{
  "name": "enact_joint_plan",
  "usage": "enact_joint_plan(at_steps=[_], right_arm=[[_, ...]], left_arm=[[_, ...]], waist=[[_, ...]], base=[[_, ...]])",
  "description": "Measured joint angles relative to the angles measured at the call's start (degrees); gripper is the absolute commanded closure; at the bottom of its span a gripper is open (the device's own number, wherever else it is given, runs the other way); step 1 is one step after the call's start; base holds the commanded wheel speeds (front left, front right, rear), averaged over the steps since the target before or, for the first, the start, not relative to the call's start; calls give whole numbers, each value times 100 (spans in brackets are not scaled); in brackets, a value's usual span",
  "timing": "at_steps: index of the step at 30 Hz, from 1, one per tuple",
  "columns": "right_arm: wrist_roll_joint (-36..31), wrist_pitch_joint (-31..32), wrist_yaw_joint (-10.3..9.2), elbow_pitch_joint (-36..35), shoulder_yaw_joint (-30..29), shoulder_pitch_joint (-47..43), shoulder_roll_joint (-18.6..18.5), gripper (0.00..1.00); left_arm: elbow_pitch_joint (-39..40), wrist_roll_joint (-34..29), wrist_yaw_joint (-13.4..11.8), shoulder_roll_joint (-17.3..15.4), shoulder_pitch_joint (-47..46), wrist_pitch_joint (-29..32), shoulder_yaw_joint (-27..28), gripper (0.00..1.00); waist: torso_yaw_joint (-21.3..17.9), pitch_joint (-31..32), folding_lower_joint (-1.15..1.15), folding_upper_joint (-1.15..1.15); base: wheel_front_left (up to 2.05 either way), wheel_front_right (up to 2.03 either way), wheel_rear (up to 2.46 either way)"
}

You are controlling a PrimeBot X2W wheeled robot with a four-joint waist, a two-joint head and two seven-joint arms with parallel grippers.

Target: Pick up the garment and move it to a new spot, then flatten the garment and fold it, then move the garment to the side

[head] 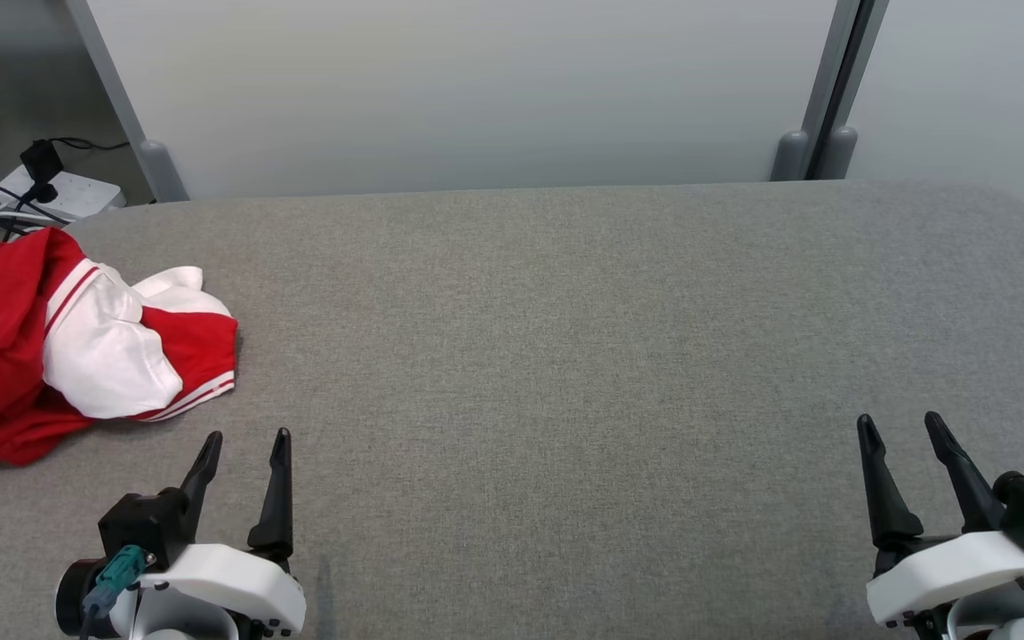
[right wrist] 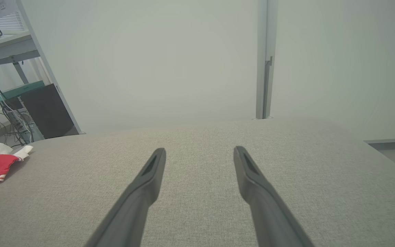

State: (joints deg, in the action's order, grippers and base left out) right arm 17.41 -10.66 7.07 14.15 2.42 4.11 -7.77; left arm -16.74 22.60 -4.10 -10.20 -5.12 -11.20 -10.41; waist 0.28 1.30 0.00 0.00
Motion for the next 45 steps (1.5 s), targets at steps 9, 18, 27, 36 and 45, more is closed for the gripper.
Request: enact_joint_plan(at_steps=[9,18,27,36,45], right_arm=[[-325,-83,0,20,21,-2,-20,0],[-661,-172,1,99,-9,-5,-31,0],[-660,-172,1,120,-27,-5,-31,0],[-628,-171,1,113,-24,-55,-32,0],[-550,-164,1,123,58,-92,2,0]], left_arm=[[-22,-210,-41,-58,-15,-68,56,0],[-65,-444,-109,-172,-47,-152,77,0],[-67,-387,-160,-155,-47,-144,99,0],[-98,-231,-202,-125,-93,-143,140,0],[-96,-145,-211,-146,-108,-144,196,0]], waist=[[7,19,0,0],[12,28,0,0],[30,17,0,0],[385,16,0,0],[1150,39,0,0]], base=[[0,0,0],[0,0,0],[0,0,0],[0,0,0],[0,0,0]])
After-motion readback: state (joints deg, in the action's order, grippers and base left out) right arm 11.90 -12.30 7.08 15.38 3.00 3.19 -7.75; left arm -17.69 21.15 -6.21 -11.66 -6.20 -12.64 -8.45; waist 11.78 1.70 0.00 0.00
